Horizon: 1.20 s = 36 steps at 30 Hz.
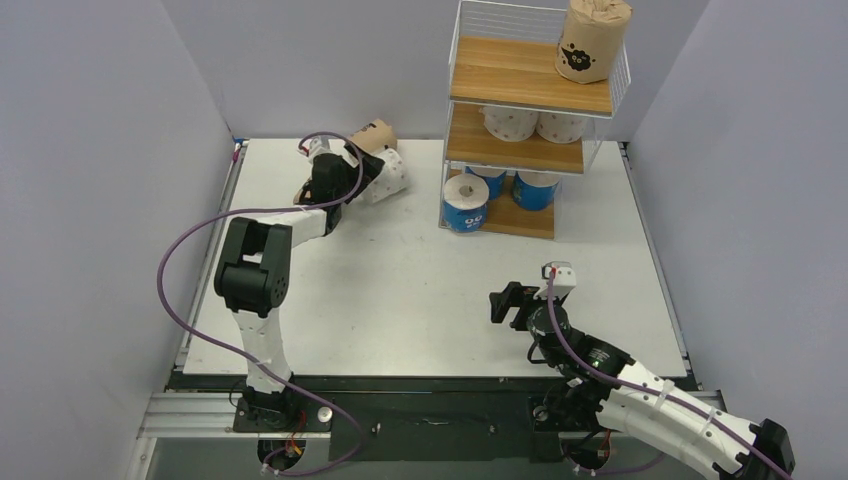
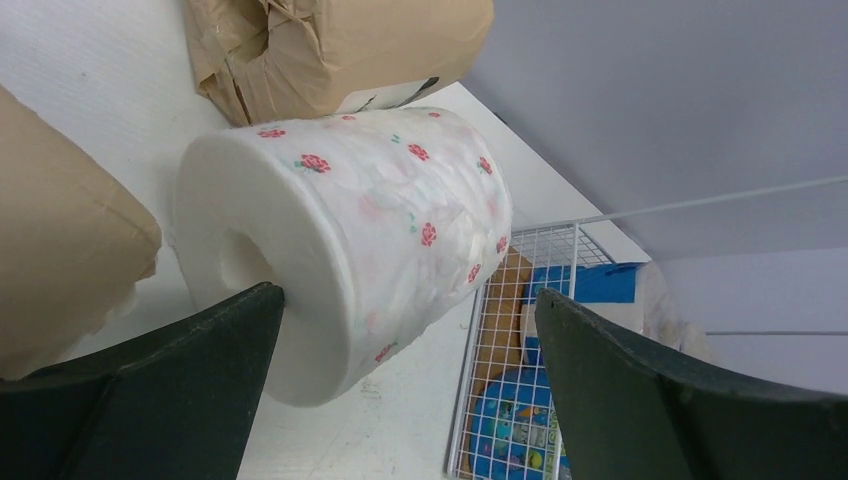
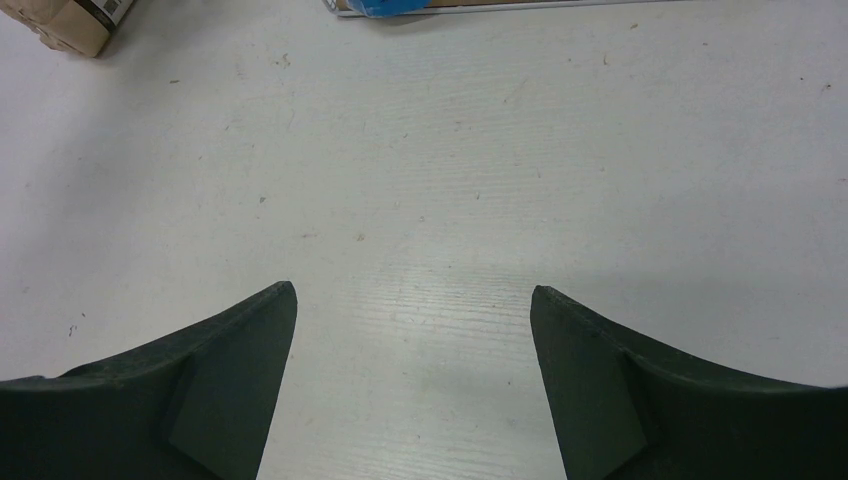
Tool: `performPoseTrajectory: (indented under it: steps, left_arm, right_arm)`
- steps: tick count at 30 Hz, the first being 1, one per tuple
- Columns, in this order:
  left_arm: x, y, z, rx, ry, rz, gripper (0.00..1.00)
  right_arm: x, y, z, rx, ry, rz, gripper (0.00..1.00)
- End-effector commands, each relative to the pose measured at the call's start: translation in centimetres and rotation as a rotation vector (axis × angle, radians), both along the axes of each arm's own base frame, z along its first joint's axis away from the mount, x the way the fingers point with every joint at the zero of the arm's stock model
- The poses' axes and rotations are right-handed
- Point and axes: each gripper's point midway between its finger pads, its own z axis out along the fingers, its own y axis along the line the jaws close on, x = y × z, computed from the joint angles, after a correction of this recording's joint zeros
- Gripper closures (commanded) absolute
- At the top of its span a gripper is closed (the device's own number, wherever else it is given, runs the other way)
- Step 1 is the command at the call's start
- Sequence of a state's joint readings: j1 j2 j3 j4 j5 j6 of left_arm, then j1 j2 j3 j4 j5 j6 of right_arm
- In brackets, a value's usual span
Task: Place and organize the paper towels onto the shelf
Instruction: Pick up the paper towel from the center of the board.
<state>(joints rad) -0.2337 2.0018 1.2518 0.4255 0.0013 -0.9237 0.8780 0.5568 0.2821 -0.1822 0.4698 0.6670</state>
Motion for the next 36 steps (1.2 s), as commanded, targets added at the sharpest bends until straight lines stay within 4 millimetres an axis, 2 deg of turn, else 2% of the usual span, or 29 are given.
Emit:
performPoseTrajectory:
  steps: [1,5,12,24,27,36]
  left_arm:
    - [1.1,-0.7,1.3,-0.042,-0.071,-0.027,0.03]
    - [1.2,-0.8,0.5,-0.04,-0.046,-0.03,0.03]
    - [1.0,0.5,-1.2,0.034,0.024,0.035,0.04]
    - [1.7,-1.0,-0.2,-0.029,-0.068,-0.024,0.0]
    - [1.8,-1.0,-0.4,-0.033,-0.079,-0.031,0.08]
    - [1.9,-1.7,-0.2,-0.083,-0.138,-0.066,0.2]
  right_arm:
    - [0.3,-0.3,0.6,0.01,-0.022,-0.026,0.18]
    - [0.4,-0.2,0.5,0.005,-0.02,-0.025,0.18]
    - [0.3,-0.3,0.5,0.005,-0.021,-0.026,0.18]
    - [0.3,-0.4,0.4,0.001,-0.019,-0.03,0.18]
    - [0.3,-0.4,0.4,0.004,-0.019,-0.031,0.18]
    - [0.4,-0.4,0.3,-0.002,-0.018,-0.035,0.18]
